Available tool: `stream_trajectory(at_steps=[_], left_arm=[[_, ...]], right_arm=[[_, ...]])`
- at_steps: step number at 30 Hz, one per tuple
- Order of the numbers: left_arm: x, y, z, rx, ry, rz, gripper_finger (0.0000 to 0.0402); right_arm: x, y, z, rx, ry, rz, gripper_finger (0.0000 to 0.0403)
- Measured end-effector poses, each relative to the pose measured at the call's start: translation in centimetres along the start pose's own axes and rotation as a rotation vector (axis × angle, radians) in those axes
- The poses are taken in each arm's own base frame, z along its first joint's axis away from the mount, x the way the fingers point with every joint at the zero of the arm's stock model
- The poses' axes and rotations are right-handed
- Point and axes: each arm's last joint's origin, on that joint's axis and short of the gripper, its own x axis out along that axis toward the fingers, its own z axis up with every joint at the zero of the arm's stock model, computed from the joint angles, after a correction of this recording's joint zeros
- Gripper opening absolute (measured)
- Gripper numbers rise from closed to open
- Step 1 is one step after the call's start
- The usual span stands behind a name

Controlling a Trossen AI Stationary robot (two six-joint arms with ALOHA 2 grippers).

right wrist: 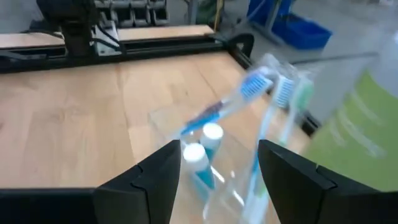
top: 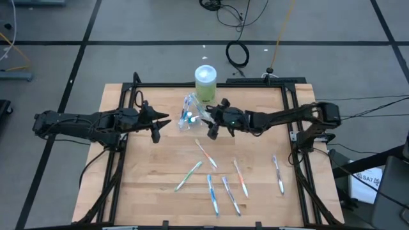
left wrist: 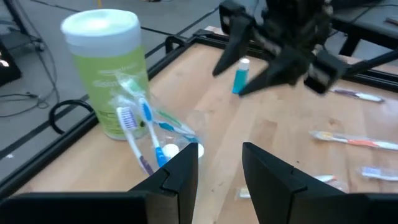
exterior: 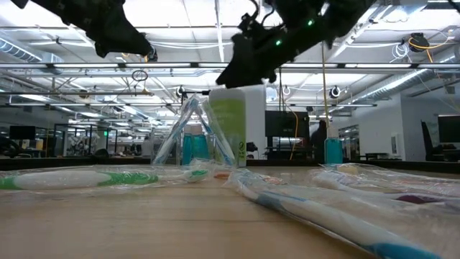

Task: Pick & Place toothbrushing station
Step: Put the green toothbrush into the transparent organizer

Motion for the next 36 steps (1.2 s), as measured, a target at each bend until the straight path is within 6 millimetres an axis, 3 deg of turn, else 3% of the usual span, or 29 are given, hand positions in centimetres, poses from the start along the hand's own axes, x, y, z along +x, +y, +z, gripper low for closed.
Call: stream_trajectory(at_steps=[8, 15, 20, 29, 36], left_arm=[[0.0, -0.2, -0.1, -0.007, 0.014, -0.058, 0.0131], [0.4, -1.0, -0.9, -0.062, 0.098, -0.096, 0.0131], [1.9, -3.3, -2.0, -0.044, 0.199, -0.229, 0.0131], [5.1, -8.5, -4.9, -0.062, 0.291, -0.334, 0.0131], [6.8, -11.3, -7.6, -0.052, 0.354, -0.366, 0.0131]], right_arm=[[-4.6, -1.3, 1.4, 0.036, 0.128, -0.006, 0.0210], [-7.3, -2.3, 0.5, 0.170, 0.320, -0.051, 0.0210], [-7.8, -1.9, -0.4, 0.232, 0.415, -0.075, 0.0210], [-7.5, -0.8, -0.1, 0.185, 0.360, -0.024, 0.0210], [-7.5, -0.4, 0.0, 0.188, 0.345, -0.012, 0.0210]])
